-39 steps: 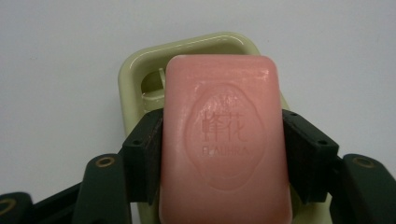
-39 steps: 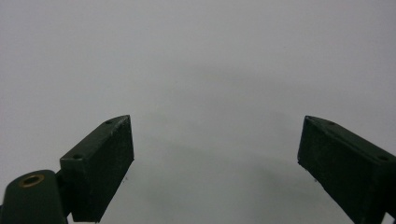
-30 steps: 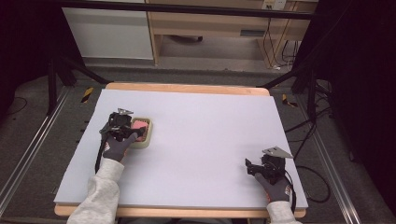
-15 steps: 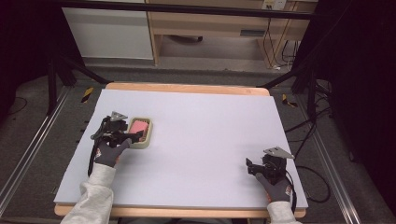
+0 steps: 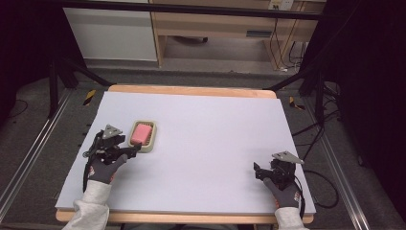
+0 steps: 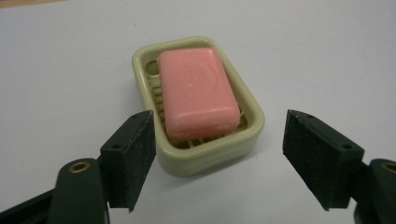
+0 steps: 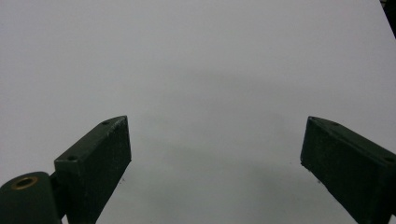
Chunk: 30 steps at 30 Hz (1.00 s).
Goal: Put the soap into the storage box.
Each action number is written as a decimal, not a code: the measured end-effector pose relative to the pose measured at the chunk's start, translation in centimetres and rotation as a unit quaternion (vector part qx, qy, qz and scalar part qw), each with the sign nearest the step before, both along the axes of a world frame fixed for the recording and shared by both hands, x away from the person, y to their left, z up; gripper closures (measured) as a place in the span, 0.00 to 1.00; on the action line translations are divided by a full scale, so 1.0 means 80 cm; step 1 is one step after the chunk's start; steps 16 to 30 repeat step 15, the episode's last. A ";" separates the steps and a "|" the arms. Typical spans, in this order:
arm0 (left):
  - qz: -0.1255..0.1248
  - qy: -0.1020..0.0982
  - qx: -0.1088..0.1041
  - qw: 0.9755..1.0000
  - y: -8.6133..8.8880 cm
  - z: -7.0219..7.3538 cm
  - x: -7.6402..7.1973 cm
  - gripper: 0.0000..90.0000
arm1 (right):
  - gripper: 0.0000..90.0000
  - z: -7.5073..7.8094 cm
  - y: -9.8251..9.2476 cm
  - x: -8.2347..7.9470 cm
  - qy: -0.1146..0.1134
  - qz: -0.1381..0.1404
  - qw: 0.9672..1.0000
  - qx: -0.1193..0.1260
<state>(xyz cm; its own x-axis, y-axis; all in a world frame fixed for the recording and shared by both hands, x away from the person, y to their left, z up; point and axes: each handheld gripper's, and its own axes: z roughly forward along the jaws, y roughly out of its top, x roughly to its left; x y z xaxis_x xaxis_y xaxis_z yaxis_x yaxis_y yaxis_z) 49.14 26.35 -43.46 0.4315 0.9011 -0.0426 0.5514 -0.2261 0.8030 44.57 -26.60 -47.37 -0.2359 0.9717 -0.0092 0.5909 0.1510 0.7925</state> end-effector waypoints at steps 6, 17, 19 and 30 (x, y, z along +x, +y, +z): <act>0.009 0.004 0.007 1.000 0.016 -0.013 -0.023 0.28 | 0.09 0.001 -0.003 -0.002 -0.001 -0.005 1.000 0.006; 0.030 0.016 0.008 0.999 0.036 -0.031 -0.037 0.28 | 0.08 0.002 -0.003 -0.005 -0.002 -0.007 1.000 0.001; 0.030 0.016 0.008 0.999 0.036 -0.031 -0.037 0.28 | 0.08 0.002 -0.003 -0.005 -0.002 -0.007 1.000 0.001; 0.030 0.016 0.008 0.999 0.036 -0.031 -0.037 0.28 | 0.08 0.002 -0.003 -0.005 -0.002 -0.007 1.000 0.001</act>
